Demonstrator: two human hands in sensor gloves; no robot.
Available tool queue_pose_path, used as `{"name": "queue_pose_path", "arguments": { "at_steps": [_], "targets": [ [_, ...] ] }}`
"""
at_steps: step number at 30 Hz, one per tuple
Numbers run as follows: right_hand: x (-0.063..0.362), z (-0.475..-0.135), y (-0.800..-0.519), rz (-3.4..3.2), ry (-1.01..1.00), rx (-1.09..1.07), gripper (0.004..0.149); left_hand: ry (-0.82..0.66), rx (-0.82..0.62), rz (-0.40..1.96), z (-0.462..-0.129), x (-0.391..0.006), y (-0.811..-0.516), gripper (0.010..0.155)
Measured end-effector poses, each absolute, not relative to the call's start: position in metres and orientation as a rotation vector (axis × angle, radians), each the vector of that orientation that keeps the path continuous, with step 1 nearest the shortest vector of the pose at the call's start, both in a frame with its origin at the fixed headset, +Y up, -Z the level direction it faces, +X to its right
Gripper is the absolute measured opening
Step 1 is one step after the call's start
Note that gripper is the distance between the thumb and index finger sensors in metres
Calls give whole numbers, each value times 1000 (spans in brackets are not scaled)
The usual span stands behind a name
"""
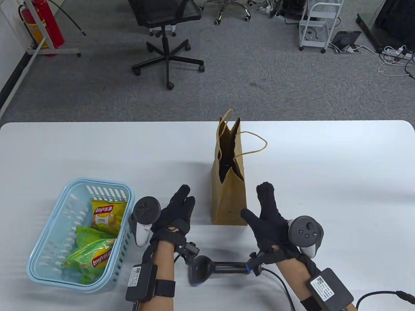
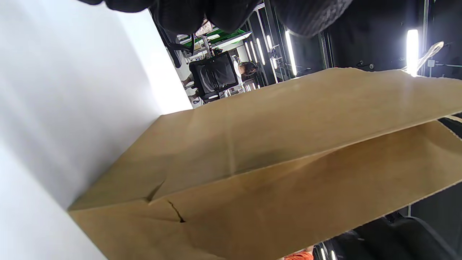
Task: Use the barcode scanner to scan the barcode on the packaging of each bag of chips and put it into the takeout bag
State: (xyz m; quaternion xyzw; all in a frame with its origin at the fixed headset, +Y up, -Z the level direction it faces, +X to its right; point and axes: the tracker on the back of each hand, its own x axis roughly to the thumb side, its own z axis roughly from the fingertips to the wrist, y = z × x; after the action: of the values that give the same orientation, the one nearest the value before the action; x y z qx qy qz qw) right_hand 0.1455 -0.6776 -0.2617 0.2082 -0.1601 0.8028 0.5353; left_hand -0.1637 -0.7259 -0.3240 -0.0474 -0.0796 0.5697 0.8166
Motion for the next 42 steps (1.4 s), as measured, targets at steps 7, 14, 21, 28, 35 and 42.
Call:
{"name": "queue_pose_path", "arguments": {
  "at_steps": [7,14,21,28,35,42],
  "targets": [
    [123,-232,-661,2017,-543,741,87,-160,-97,1214,-324,-165,-727,76],
    [87,-214,-673,2249,-489,994,76,-159,-96,1216,-323,-167,-727,76],
    [65,-221,-709,2434,-37,1177,95,-159,-98,1213,-324,-167,-727,76],
    [54,-231,-733,2570,260,1271,109,-148,-99,1206,-324,-168,-728,76],
    [44,-235,-759,2646,456,1281,109,-148,-98,1200,-324,-169,-728,76],
    [38,-239,-771,2699,538,1285,99,-146,-99,1194,-325,-169,-729,76]
  ]
}}
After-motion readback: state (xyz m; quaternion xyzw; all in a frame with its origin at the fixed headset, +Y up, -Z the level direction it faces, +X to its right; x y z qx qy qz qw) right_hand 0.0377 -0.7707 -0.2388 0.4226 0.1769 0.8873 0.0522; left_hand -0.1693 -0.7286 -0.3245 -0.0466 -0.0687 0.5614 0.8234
